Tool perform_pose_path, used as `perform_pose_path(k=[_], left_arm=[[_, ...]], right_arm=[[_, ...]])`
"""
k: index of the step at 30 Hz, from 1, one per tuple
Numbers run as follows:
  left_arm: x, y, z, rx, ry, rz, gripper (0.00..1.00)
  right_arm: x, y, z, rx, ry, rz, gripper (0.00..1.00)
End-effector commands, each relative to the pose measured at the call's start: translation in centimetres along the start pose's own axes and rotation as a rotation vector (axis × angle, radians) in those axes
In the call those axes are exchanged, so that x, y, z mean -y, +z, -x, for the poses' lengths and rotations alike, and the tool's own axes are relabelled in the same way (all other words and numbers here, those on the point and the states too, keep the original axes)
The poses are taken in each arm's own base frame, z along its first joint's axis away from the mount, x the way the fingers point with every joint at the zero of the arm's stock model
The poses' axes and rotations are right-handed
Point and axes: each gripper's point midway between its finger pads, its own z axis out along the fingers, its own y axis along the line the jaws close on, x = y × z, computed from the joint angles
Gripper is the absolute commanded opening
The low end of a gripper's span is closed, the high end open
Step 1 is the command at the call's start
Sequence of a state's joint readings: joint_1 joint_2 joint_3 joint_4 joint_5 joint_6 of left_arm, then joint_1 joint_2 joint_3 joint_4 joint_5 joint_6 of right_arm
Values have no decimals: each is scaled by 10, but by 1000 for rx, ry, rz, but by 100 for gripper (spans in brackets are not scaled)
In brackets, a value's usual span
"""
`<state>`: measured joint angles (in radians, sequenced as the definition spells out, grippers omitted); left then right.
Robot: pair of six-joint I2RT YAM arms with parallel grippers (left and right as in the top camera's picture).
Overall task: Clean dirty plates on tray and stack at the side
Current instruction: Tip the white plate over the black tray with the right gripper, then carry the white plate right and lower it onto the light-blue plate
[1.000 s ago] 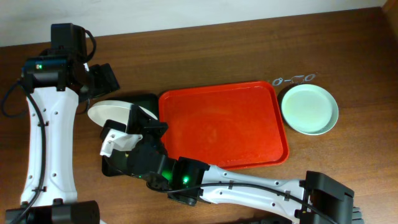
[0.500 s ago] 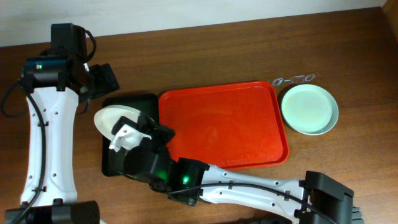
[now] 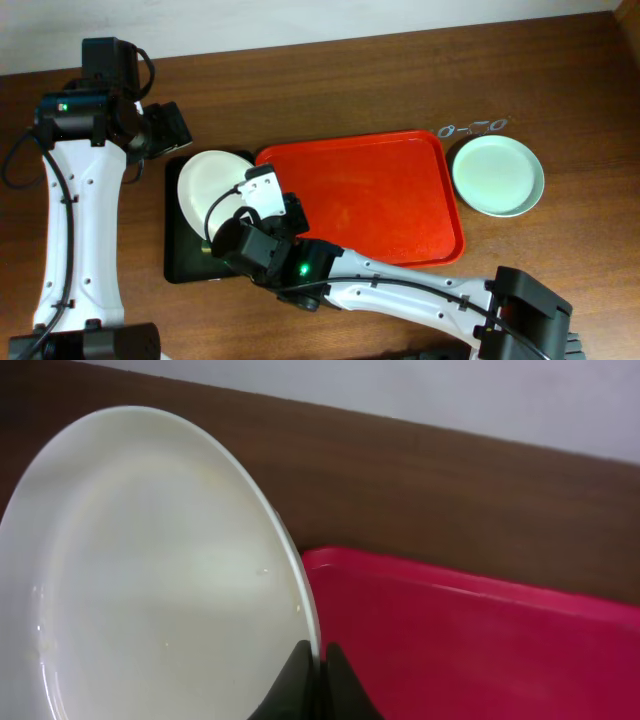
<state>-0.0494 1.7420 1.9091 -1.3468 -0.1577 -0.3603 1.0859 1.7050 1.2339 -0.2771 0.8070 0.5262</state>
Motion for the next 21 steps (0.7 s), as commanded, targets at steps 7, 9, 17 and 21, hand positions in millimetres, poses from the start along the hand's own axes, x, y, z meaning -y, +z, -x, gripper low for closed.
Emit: perform_pose_path(k=[7,9,17,21], left_arm=[[-1,-5,3,16,-12,-2,99],[-1,-5,2,16,-12,-2,99],[-1,-5,2,16,-12,-2,99],[-1,-5,2,16,-12,-2,99]], right_arm=[[30,37,-31,-321,305,108,4],[42,47,-31,-360,345,119,4],[113,80,-29,-463,523,95,4],[171,89,-40,-545,642,37,4]])
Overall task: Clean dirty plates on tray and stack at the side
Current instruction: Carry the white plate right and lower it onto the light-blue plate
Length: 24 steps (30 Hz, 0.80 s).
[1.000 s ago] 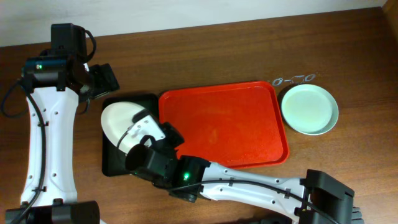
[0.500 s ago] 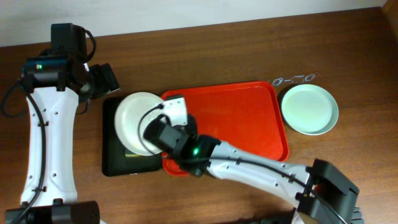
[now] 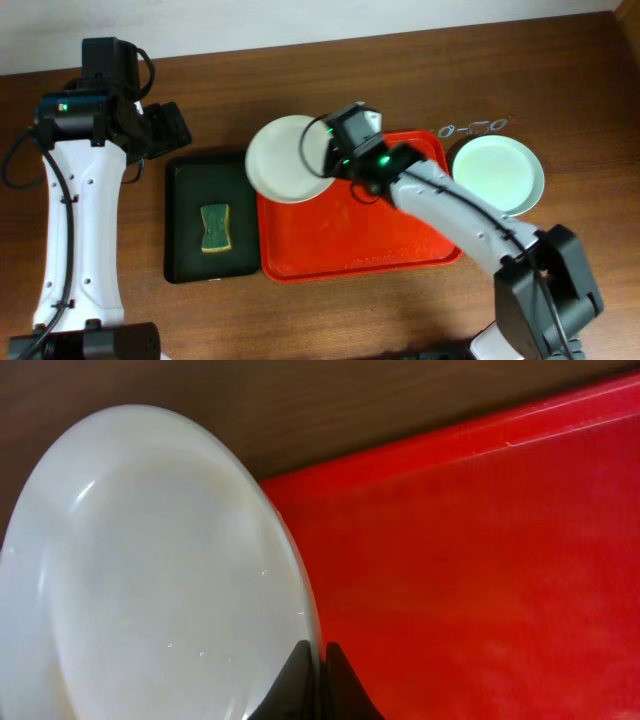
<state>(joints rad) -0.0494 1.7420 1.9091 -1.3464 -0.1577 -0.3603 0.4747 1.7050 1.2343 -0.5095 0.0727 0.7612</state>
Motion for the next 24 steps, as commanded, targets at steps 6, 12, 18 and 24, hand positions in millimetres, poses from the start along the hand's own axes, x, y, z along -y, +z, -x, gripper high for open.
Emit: perform_pose_path(k=[6,12,18,24], left_arm=[[-1,-5,2,16,-12,-1,99],[-1,-5,2,16,-12,-1,99],[-1,-5,2,16,-12,-1,99],[-1,-5,2,16,-12,-1,99]], right_arm=[[107,-12,45,-151,361,23,4],[236,-47,40,-228,573,-143,4],[321,-88,16,-262,838,-242,4],[363,-104,5,-237,855,-425,4]])
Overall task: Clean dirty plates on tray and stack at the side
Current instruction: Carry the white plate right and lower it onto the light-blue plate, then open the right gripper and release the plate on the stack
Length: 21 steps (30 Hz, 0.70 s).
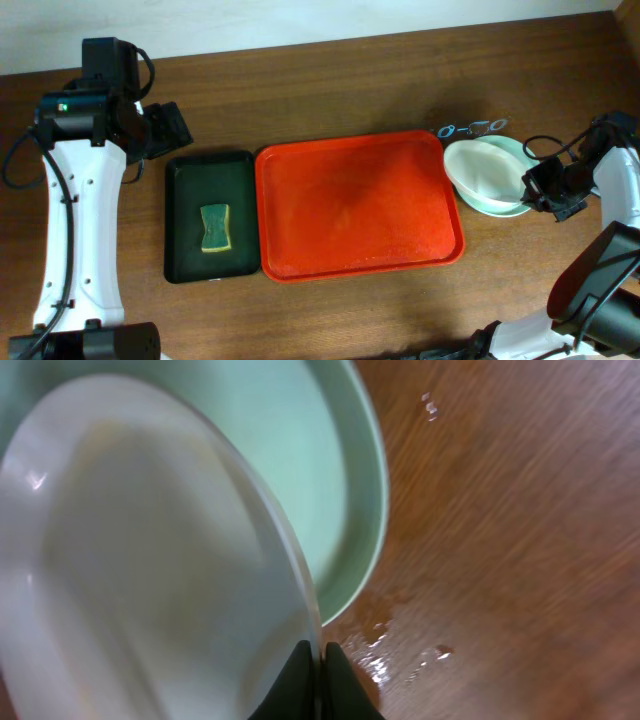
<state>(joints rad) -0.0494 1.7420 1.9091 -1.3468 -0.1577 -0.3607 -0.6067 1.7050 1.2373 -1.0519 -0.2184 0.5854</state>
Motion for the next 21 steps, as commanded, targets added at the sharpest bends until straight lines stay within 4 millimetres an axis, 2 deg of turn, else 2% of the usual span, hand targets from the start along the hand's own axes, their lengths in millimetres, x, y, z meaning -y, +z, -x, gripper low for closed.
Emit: perform_pose_path(k=[1,3,12,14,15,17,18,19,21], left_arm=[[-1,-5,2,16,-12,-2,99],[-1,-5,2,16,-12,-2,99],[-1,-5,2,16,-12,-2,99],[-1,-5,2,16,-12,-2,99],[-1,-5,2,16,-12,-2,99],[-1,-5,2,16,-12,-2,99],[-1,-5,2,16,-12,-2,99],[-1,-5,2,16,-12,-2,99],[-1,-5,3,16,-12,-2,99]], right_arm=[[23,-7,18,103,-13,-140,4],[30,-9,25,141,-14,-184,4],[24,-9,32,168,-65,-167,5],[18,-8,31,169,-129,-162,16],[13,-7,29,171,-169,-161,29],[7,-5,25,169,-199,-160,74],[4,-4,22,166,-214,-161,86],[1,-3,20,164,-225,-162,91],[-3,-2,17,157,-299,-166,93]])
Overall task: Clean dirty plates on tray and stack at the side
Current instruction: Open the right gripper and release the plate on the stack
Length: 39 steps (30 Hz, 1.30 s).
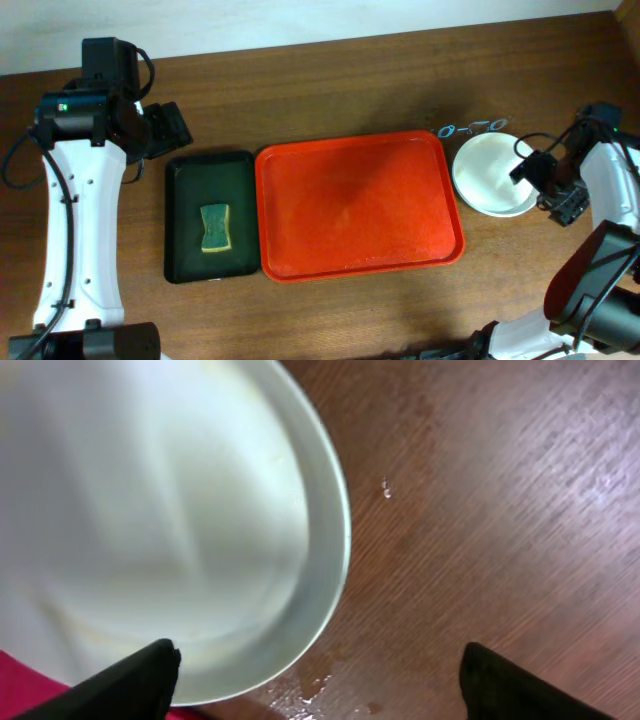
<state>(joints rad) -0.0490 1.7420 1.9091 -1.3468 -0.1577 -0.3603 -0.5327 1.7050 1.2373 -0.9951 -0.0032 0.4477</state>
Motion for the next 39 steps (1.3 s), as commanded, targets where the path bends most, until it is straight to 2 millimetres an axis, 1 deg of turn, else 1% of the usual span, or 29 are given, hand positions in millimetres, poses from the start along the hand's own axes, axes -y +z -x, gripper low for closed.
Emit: perform_pose_path(k=[1,3,4,5,6,7,8,10,12,34,36,39], left_arm=[[-1,-5,2,16,-12,-2,99],[-1,-5,2,16,-12,-2,99],[-1,-5,2,16,-12,-2,99],[-1,-5,2,16,-12,-2,99],[-1,-5,2,16,-12,-2,99],[-1,-5,2,16,-12,-2,99],[-1,-5,2,16,-12,-2,99],[-1,-5,2,16,-12,-2,99],[-1,-5,2,16,-12,-2,99],[-1,-5,2,16,-12,-2,99],[-1,-5,2,16,-12,-2,99],[-1,-5,2,16,-12,-2,99]], right_arm=[[-10,-4,-1,16,-124,-2,93],[-17,-3,-5,13,-215,5,95],[-27,-3,-10,2,-292,39,96],[-42,-4,-19,-15,-407,95,96],[-52,-4,-27,-25,-495,119,97],[-60,-4,-35,-34,-554,116,99],[-67,-4,-47,-47,-604,92,99],[-75,-4,-55,-54,-639,93,99],[-81,-5,-58,-47,-660,99,99],[-83,-3,-59,-49,-664,98,99],[-83,-5,-59,-43,-664,101,99],[-85,-21,-56,6,-666,121,99]])
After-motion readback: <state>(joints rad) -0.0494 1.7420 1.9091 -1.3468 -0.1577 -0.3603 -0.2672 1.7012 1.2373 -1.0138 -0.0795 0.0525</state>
